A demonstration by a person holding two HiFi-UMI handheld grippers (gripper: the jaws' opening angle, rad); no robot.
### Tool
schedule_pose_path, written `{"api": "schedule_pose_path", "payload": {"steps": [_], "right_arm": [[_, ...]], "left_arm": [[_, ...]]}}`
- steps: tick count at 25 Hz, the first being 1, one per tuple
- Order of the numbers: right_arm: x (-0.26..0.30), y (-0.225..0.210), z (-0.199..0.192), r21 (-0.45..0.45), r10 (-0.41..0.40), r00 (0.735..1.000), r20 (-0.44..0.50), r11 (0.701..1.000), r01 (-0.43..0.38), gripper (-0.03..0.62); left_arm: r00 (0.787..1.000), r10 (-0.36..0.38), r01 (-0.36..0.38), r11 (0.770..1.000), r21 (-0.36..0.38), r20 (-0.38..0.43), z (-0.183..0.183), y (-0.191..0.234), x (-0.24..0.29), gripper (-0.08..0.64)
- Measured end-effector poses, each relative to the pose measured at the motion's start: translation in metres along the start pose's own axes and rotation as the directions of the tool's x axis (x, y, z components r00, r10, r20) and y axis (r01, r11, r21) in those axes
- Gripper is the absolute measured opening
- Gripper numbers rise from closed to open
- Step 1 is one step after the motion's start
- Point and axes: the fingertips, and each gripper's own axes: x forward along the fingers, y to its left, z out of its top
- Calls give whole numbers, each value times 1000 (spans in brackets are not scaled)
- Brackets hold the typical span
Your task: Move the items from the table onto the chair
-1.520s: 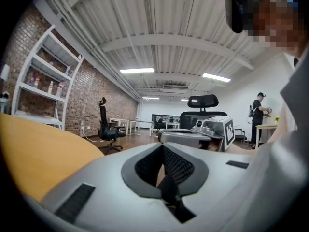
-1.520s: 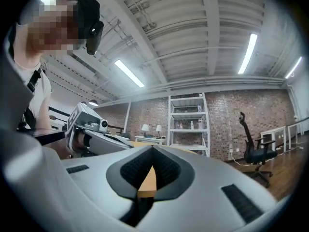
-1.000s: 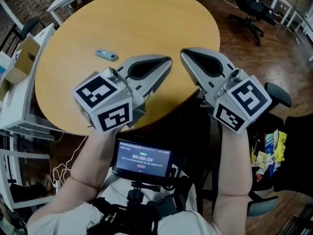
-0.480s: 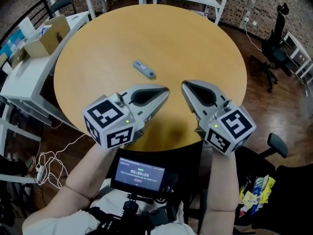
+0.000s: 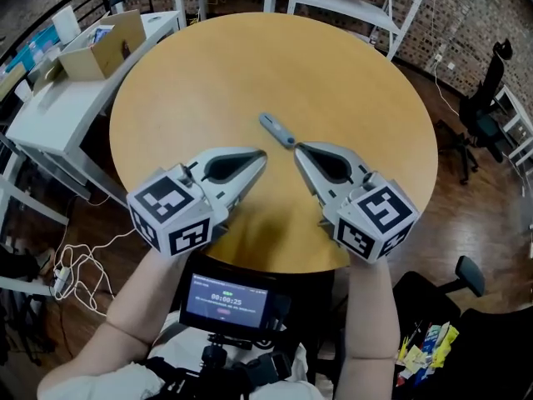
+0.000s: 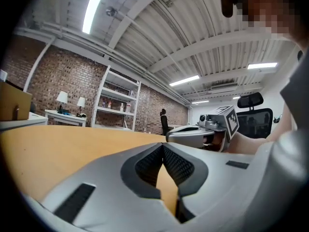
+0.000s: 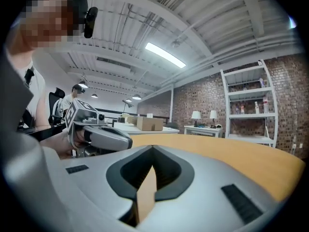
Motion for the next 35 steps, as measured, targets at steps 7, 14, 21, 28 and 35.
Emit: {"api": "schedule_pose_path", "payload": {"steps": [7, 14, 21, 28, 35], "right_arm": [[33, 15, -4, 2, 43, 999, -21, 999, -43, 6], [39, 20, -1, 3, 53, 998, -15, 999, -53, 6], [37, 12, -4, 15, 27, 999, -18, 1000, -26, 9], [50, -10, -34, 24, 9, 984, -176, 1000, -5, 164], [79, -46, -73, 52, -1, 927, -375, 998, 22, 189]], "left_arm": [[999, 42, -42, 999, 6, 8, -2, 29, -21, 8], [999, 45, -45, 999, 15, 5, -2, 36, -23, 6], [999, 36, -36, 999, 1, 17, 0, 35, -21, 8], [999, 35, -35, 999, -14, 9, -3, 37, -20, 8], [1000, 17, -17, 1000, -17, 3, -5, 40, -24, 8]]}}
